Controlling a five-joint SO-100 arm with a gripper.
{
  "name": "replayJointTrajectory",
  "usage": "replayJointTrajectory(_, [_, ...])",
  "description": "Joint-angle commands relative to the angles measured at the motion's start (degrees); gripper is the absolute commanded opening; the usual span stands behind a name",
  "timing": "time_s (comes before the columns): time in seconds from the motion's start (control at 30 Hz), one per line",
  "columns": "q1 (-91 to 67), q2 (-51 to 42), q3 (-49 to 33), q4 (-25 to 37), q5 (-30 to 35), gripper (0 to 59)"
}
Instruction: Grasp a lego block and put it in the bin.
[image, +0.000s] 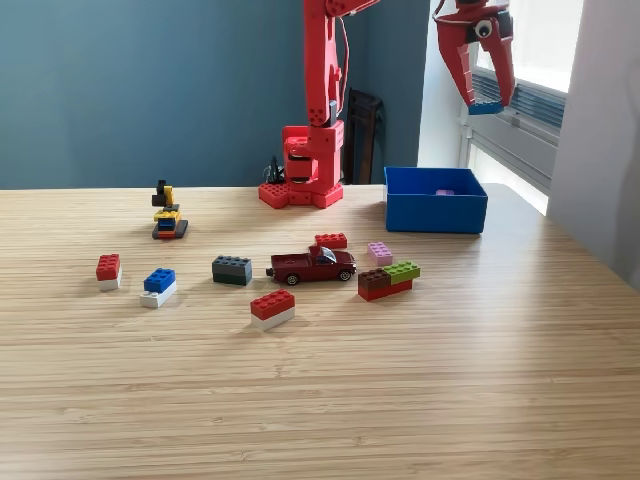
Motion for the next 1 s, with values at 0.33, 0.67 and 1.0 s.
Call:
replayJointTrajectory(0.33, [-0.7, 4.6, 1.1, 1.8, -0.6, 21.6])
replayJointTrajectory(0.67, [3.8, 4.6, 1.4, 1.8, -0.6, 21.6])
replayJointTrajectory(1.0, [13.2, 5.1, 2.0, 1.8, -1.0, 20.7])
